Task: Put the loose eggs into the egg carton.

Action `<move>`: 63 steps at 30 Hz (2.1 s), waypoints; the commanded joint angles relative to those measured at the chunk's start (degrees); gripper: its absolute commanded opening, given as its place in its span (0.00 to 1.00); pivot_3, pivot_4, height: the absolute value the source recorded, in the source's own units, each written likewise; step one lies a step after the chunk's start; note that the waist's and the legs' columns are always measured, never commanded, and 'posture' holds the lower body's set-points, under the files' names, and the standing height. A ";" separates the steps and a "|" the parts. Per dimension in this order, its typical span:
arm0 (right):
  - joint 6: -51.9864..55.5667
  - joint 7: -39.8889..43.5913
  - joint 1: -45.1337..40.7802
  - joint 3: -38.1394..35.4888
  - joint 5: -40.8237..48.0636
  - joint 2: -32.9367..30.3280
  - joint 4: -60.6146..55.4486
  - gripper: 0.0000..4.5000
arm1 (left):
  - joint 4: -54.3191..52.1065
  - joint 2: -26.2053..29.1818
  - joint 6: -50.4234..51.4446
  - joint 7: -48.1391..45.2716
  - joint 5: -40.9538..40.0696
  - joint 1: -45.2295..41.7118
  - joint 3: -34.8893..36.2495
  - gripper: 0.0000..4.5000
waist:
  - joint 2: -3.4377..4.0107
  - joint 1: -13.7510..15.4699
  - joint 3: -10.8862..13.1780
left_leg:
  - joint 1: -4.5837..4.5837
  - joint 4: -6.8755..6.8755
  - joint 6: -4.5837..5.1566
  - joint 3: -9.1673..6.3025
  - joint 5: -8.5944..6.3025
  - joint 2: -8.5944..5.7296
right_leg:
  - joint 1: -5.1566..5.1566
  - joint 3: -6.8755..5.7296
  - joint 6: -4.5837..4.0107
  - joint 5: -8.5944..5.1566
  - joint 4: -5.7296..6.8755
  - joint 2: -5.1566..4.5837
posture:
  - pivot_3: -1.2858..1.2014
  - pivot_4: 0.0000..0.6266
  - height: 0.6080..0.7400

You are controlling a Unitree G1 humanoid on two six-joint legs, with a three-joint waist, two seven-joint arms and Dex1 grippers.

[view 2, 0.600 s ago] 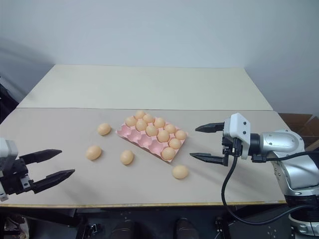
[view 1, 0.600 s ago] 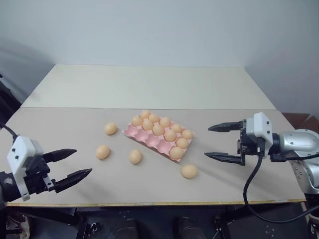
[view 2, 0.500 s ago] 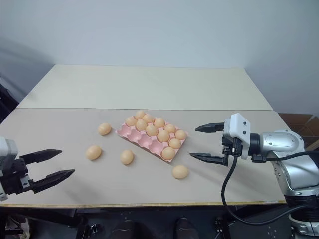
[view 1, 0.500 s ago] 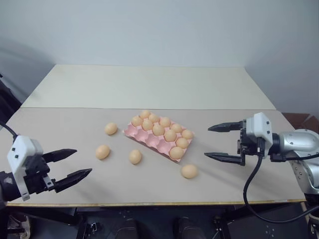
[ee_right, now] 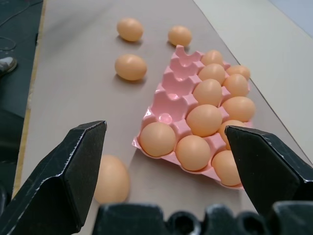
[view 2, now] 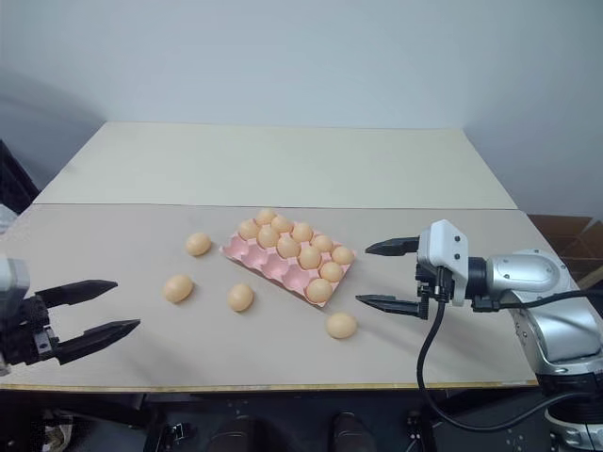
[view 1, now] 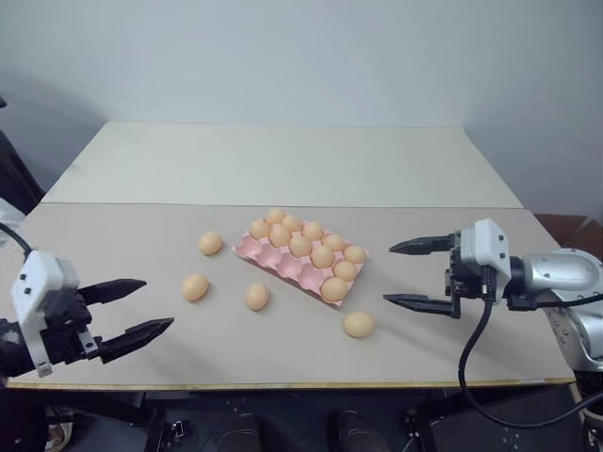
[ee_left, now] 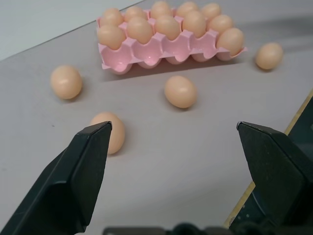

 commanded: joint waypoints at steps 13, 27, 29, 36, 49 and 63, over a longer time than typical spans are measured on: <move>-3.62 -0.67 4.36 9.04 -10.05 -1.15 -6.03 1.00 | 3.45 3.32 -3.50 -4.69 1.42 -7.92 -7.81 0.99 | 0.00 -0.26 0.00 | 0.00 0.00 0.00 0.03 0.00 0.00 | -0.03 0.02 0.01 0.00 0.00 -0.01 | 0.52 0.24 1.00; -0.14 -7.74 1.72 21.33 -23.47 3.82 -4.66 0.72 | 4.20 2.58 -4.27 -6.01 2.43 -9.34 -9.81 1.00 | 0.00 -0.05 0.00 | -0.01 0.00 0.00 0.05 0.00 0.00 | -0.05 0.02 0.00 0.00 0.02 0.00 | 0.52 0.24 1.00; 0.35 -8.09 1.93 20.37 -22.83 3.99 -5.22 0.56 | 4.20 2.40 -4.63 -6.03 2.69 -9.06 -9.77 1.00 | 0.00 -0.05 0.00 | -0.01 0.00 0.00 0.06 0.00 0.00 | -0.05 0.02 0.00 0.00 0.02 0.00 | 0.52 0.24 1.00; 1.40 -4.77 0.15 13.44 -15.38 1.42 -7.97 0.44 | 4.66 2.04 -5.59 -6.41 3.56 -8.40 -9.33 1.00 | -0.01 -0.03 0.00 | -0.01 0.00 0.00 0.05 0.00 0.00 | -0.04 0.01 0.01 0.00 0.02 -0.01 | 0.52 0.24 1.00; -3.68 -14.40 -21.05 27.38 -28.49 20.05 10.27 0.44 | 4.56 1.48 -6.47 -5.06 3.74 -9.11 -10.06 1.00 | 0.00 -1.12 0.00 | -0.07 0.00 0.00 0.05 0.00 0.09 | -0.08 0.02 0.11 0.12 0.05 0.12 | 0.52 0.24 1.00; 4.18 -14.43 -21.20 19.77 -24.02 19.31 3.68 0.99 | 2.92 -0.30 -6.50 -6.04 2.11 -5.03 -5.82 1.00 | 0.01 -1.34 0.00 | -0.06 0.00 0.00 0.05 0.00 0.09 | -0.08 -0.02 0.13 0.13 0.06 0.09 | 0.52 0.24 1.00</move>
